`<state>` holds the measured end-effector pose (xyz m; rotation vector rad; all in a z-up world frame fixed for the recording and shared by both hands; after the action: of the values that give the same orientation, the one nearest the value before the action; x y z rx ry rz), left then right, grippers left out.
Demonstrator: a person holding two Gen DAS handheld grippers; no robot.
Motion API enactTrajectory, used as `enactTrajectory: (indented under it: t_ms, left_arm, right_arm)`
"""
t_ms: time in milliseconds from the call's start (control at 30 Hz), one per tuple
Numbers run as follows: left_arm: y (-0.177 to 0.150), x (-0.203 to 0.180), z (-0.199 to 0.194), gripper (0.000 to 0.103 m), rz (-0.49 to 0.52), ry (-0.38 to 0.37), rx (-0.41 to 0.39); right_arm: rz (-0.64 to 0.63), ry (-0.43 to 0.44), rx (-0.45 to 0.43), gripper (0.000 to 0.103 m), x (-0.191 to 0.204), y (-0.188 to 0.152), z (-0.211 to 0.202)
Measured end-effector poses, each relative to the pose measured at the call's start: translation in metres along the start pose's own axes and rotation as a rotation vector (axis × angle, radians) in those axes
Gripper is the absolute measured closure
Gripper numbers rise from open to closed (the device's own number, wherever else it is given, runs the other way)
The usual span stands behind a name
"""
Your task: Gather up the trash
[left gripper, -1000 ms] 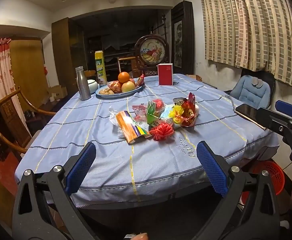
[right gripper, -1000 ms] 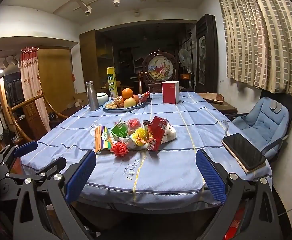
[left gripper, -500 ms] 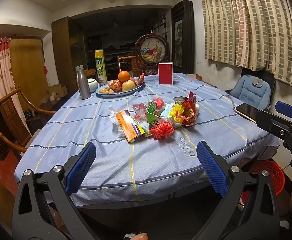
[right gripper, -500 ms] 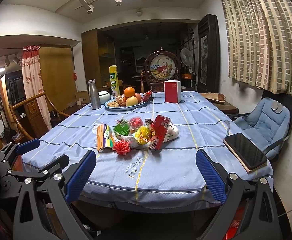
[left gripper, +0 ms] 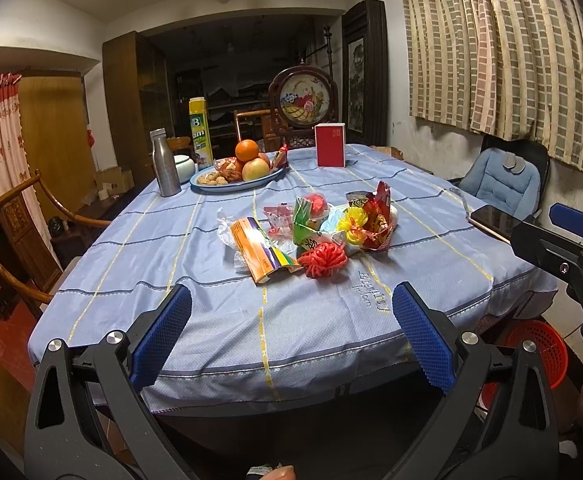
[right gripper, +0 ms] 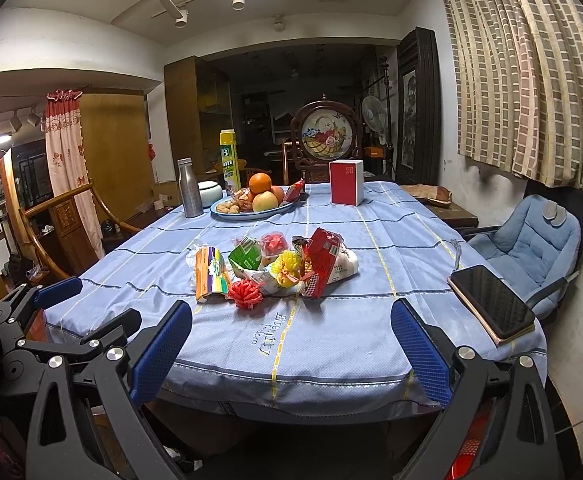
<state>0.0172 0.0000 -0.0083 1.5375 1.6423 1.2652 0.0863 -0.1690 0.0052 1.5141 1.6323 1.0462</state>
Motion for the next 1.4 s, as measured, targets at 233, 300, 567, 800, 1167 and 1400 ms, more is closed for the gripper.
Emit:
enactTrajectory:
  t_ms: [233,300,567,800,1167,1400]
  left_arm:
    - [0.000,0.000,0.000,0.006,0.003,0.000,0.001]
    - [0.000,0.000,0.000,0.006,0.003,0.001,0.002]
    - [-0.001,0.008,0.016,0.006,0.007,-0.003,0.008]
    - [-0.009,0.002,0.029,0.006,0.177,0.054,0.069]
    - [-0.010,0.004,0.049,0.006,0.066,0.021,0.075]
    - [-0.013,0.007,0.085,0.006,0.057,0.027,0.130]
  right_arm:
    - [-0.003,0.008,0.003,0.006,-0.005,-0.006,-0.001]
    - [-0.004,0.008,0.003,0.006,-0.005,-0.007,0.000]
    - [0.003,0.013,0.007,0.006,-0.006,-0.011,0.005]
    - [0.012,0.019,0.017,0.006,-0.014,-0.021,0.011]
    - [0.051,0.025,0.063,0.006,-0.032,-0.034,0.040]
    - [0.075,0.022,0.114,0.006,-0.050,-0.042,0.073]
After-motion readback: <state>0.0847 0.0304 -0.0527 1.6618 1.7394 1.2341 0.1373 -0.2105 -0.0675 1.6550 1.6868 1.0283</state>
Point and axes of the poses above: each gripper's, at about its wrist camera, not at the fingertips, and z roughly the way its jaws point, x to its left, y to its top, the point moved 2 cm from there along z, roughly the way its jaws point, and after that the axes turned 15 degrees about y, right-handed, at the moved point
